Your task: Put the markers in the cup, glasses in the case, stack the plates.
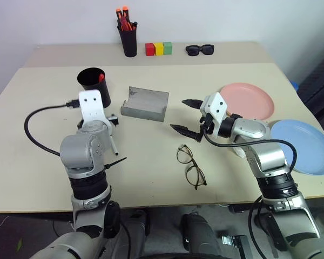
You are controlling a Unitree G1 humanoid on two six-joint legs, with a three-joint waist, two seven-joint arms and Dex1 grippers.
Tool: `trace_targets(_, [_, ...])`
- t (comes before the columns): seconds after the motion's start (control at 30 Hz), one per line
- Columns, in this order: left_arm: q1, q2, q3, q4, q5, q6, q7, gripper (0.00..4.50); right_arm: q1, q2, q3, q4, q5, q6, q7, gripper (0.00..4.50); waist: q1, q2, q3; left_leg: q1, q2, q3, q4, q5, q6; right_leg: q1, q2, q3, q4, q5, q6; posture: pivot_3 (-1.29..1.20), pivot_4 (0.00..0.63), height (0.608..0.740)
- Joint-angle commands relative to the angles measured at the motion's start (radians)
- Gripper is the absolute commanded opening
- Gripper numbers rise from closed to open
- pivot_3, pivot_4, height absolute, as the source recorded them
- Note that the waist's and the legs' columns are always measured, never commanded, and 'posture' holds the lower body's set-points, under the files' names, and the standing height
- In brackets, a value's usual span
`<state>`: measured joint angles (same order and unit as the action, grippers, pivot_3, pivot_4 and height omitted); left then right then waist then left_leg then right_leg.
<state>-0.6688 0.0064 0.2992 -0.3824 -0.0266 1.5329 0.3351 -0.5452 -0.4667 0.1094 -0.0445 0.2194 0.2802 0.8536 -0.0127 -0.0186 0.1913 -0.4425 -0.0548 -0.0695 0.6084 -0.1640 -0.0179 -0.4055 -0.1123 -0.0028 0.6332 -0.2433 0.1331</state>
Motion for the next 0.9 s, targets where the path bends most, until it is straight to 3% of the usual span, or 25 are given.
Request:
trace_targets(0.03, [-0.047, -0.039, 0.071, 0.002, 0.045, 0.082, 0.010, 4.47, -0.018, -0.008, -0.010, -0.015, 0.004, -0.027, 0.010, 4.50, 0.000, 0.000, 0.000, 0.000, 0.000, 0.000, 0.000, 0.000, 0.000, 0.000, 0.000, 0.000, 0.000, 0.000, 0.000, 0.00, 0.150, 0.740])
trace_targets(0.37, [-0.103, -0.186, 0.199, 0.121, 0.128, 0.082, -0.001, 4.47, 0.010, -0.007, -0.009, -0.031, 0.000, -0.029, 0.004, 4.50, 0.006, 0.000, 0.000, 0.000, 0.000, 0.000, 0.000, 0.000, -0.001, 0.001, 0.000, 0.000, -0.001, 0.000, 0.000, 0.00, 0.150, 0.740])
trace_targets(0.47, [-0.115, -0.232, 0.222, 0.110, 0.179, 0.082, -0.003, 3.69, 0.014, -0.006, -0.008, -0.034, -0.001, -0.030, 0.002, 4.50, 0.004, 0.000, 0.000, 0.000, 0.000, 0.000, 0.000, 0.000, -0.001, 0.001, -0.001, 0.000, -0.001, 0.000, 0.000, 0.00, 0.150, 0.740])
trace_targets(0.7, [-0.114, -0.281, 0.208, 0.084, 0.281, 0.082, -0.041, 0.27, 0.009, 0.003, -0.002, -0.020, -0.004, -0.036, 0.005, 4.50, 0.000, 0.000, 0.000, 0.000, 0.000, 0.000, 0.000, 0.000, -0.001, 0.000, -0.001, 0.000, -0.001, 0.000, 0.000, 0.00, 0.150, 0.740])
trace_targets(0.87, [-0.154, -0.234, 0.219, -0.031, 0.268, 0.055, -0.054, 0.10, -0.005, 0.013, 0.004, -0.008, -0.006, -0.042, 0.007, 4.50, 0.001, 0.000, 0.000, 0.000, 0.000, 0.000, 0.000, 0.000, -0.001, 0.000, 0.000, 0.000, -0.001, 0.000, 0.000, 0.00, 0.150, 0.740])
trace_targets(0.9, [-0.124, -0.192, 0.178, -0.064, 0.232, -0.058, -0.093, 0.10, -0.007, 0.015, 0.005, -0.007, -0.006, -0.043, 0.007, 4.50, 0.001, -0.001, 0.000, 0.000, 0.000, 0.000, 0.000, 0.000, -0.001, 0.000, 0.000, 0.000, -0.001, 0.000, 0.000, 0.00, 0.150, 0.740])
